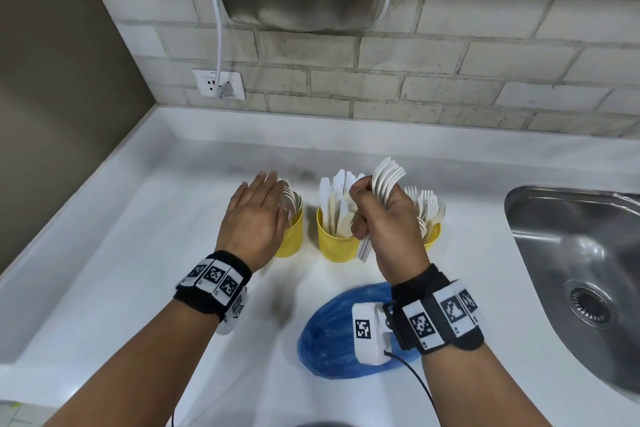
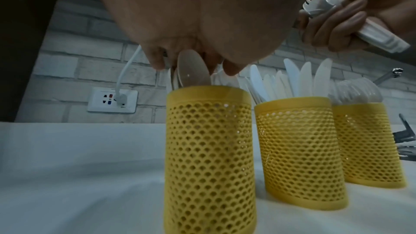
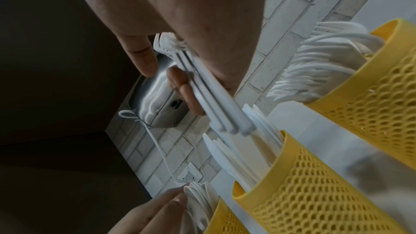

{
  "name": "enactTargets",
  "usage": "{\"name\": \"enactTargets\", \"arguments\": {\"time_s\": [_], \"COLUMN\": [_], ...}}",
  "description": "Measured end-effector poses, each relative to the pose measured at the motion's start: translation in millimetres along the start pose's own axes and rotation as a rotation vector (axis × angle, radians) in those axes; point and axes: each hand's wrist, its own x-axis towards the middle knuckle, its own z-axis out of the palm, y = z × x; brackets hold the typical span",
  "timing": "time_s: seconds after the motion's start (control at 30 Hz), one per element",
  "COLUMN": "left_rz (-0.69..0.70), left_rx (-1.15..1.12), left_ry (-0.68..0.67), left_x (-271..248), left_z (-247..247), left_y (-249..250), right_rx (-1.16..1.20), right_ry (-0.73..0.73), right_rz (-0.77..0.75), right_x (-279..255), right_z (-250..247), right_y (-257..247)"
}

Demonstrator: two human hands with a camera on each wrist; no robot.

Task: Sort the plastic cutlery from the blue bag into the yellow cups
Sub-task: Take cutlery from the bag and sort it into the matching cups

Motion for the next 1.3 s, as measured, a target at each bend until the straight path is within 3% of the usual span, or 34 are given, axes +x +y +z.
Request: {"name": "enactTargets", "arguments": {"time_s": [0.13, 0.33, 0.6, 0.87, 0.93, 1.0, 1.07, 1.17, 1.3], "left_rz": [-0.041, -0.102, -0.031, -0.018, -0.016, 0.003, 0.001, -0.054, 0.024], "left_rx": [-0.076, -0.074, 0.089, 0.044, 0.075, -0.052, -0.385, -0.828, -0.796], "left_ry": [0.043, -0.158, -0.377, -0.39, -0.27, -0.025, 0.136, 0.021, -0.11], "left_x": [12.0, 27.5, 37.5, 37.0, 31.1, 20.7, 8.0, -12.2, -27.8], "left_z": [-7.7, -7.4, -14.6, -22.1, -33.4, -48.5, -62.7, -76.2, -62.3], "left_y": [5.4, 8.5, -5.0, -4.8, 4.1, 21.3, 47.9, 96.7, 135.4], "right_rx": [0.033, 0.106, 0.234, 0.25, 0.272, 0.313, 0.381, 0.281, 0.21], "right_ry": [-0.017, -0.014, -0.016, -0.019, -0.028, -0.031, -0.008, 0.057, 0.078], "right_rz": [0.007, 0.044, 0.081, 0.075, 0.074, 0.093, 0.114, 0.085, 0.093], "right_x": [-0.1, 0.0, -9.2, -17.6, -17.6, -17.4, -17.7, -18.8, -22.8], "right_z": [-3.3, -12.3, -25.3, -27.2, -27.5, -27.7, -25.0, -16.4, -11.3], "right_y": [-4.1, -4.6, -13.3, -18.4, -20.7, -22.2, -24.2, -21.8, -24.4]}}
